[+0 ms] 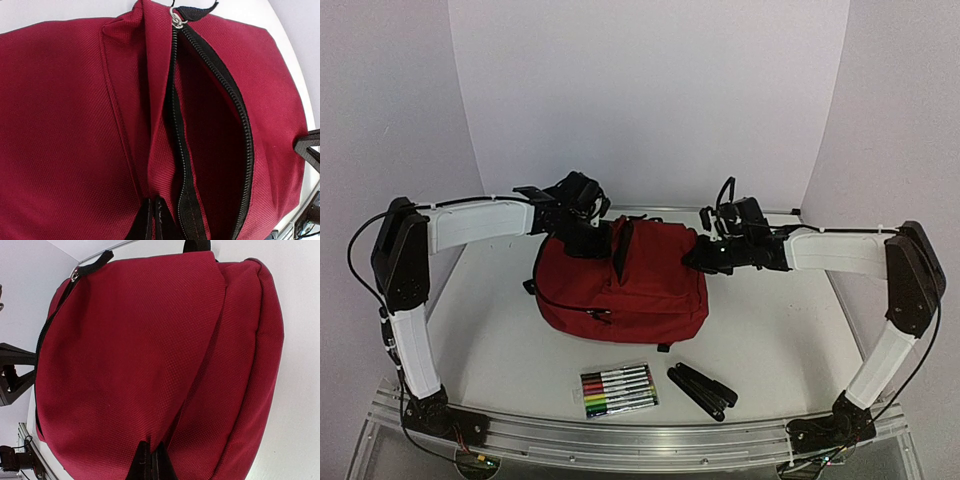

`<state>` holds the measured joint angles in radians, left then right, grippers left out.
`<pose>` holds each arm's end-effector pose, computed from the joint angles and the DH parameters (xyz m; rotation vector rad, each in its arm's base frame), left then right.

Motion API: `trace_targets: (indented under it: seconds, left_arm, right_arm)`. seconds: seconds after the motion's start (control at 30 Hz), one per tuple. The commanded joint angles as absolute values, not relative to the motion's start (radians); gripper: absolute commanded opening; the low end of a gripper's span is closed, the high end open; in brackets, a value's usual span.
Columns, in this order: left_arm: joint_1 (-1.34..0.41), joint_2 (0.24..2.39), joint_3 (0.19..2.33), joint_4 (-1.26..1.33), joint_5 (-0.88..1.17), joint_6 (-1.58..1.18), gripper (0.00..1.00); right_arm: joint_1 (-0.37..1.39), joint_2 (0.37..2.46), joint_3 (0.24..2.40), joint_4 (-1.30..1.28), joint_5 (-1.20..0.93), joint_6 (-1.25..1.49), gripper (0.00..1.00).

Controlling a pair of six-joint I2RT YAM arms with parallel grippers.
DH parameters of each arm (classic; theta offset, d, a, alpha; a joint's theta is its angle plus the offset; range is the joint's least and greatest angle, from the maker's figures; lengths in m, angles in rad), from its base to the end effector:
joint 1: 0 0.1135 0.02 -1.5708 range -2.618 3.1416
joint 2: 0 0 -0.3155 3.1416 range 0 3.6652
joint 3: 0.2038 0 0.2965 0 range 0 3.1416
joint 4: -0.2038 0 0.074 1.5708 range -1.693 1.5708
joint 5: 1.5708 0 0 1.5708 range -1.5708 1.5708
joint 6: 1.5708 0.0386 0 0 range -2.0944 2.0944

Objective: Pack the student bag
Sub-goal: Unzip the student bag at the center of the board.

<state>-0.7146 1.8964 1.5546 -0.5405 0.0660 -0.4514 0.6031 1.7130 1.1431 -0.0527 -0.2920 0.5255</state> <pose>0.3655 -0.3205 0.2848 0.3635 2.5166 -0.5719 0.3492 0.2540 0.2550 -0.2652 2.3137 0.9258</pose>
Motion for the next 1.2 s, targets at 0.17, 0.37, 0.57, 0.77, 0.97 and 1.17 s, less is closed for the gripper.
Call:
trace_targets:
  seconds: [0.17, 0.37, 0.57, 0.77, 0.97, 1.17]
  left_arm:
    - [-0.716, 1.795, 1.458, -0.458, 0.148, -0.533, 0.0]
    - [-0.723, 1.791, 1.392, -0.362, 0.192, -0.589, 0.0]
    - [-0.721, 1.734, 1.348, -0.255, 0.205, -0.613, 0.2]
    - [-0.723, 1.75, 1.441, -0.278, 0.217, -0.579, 0.59]
    - [-0.723, 1.861, 1.555, -0.395, 0.177, -0.552, 0.71]
    - [-0.722, 1.906, 1.584, -0.444, 0.117, -0.538, 0.55]
  right_arm:
    - [0.539, 1.76, 1.224, -0.072, -0.113, 0.463, 0.0]
    - [0.524, 1.778, 1.333, -0.151, -0.067, 0.425, 0.11]
    - [0.552, 1.702, 1.336, -0.207, 0.0, 0.419, 0.58]
    - [0.646, 1.66, 1.338, -0.267, 0.121, 0.431, 0.73]
    - [0.72, 1.668, 1.347, -0.27, 0.15, 0.456, 0.75]
    - [0.779, 1.675, 1.365, -0.274, 0.187, 0.468, 0.75]
